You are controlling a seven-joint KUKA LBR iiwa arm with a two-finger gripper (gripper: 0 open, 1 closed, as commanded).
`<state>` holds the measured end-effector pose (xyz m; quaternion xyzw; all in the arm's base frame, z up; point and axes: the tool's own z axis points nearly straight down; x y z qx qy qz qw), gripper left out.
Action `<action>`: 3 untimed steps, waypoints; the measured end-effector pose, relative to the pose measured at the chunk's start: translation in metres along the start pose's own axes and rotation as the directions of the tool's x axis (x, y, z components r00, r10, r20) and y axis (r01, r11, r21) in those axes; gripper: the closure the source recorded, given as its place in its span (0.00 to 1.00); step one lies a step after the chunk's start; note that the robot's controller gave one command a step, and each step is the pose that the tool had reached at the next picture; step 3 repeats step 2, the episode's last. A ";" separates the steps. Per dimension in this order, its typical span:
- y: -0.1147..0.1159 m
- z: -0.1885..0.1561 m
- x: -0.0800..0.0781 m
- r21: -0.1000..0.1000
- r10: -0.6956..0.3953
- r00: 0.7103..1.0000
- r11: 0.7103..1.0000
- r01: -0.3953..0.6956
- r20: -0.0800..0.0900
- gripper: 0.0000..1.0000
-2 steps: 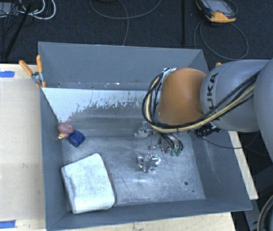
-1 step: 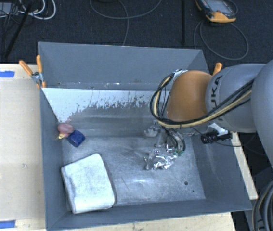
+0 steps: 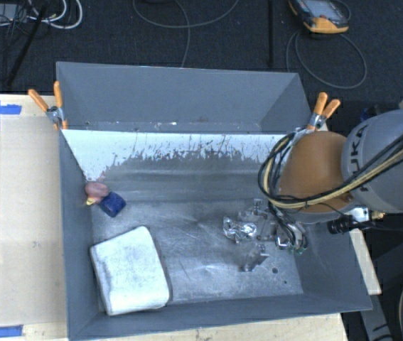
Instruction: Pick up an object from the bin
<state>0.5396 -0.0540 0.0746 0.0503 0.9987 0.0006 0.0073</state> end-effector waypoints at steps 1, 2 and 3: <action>0.001 -0.002 -0.002 0.000 0.002 1.000 1.000 -0.002 0.003 1.00; 0.027 -0.141 -0.019 0.001 0.033 0.999 0.999 -0.033 -0.005 1.00; 0.027 -0.141 -0.019 0.001 0.033 0.999 0.999 -0.033 -0.005 1.00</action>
Offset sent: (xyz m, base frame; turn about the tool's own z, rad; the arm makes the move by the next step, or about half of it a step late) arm 0.0000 0.0000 0.0000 0.0000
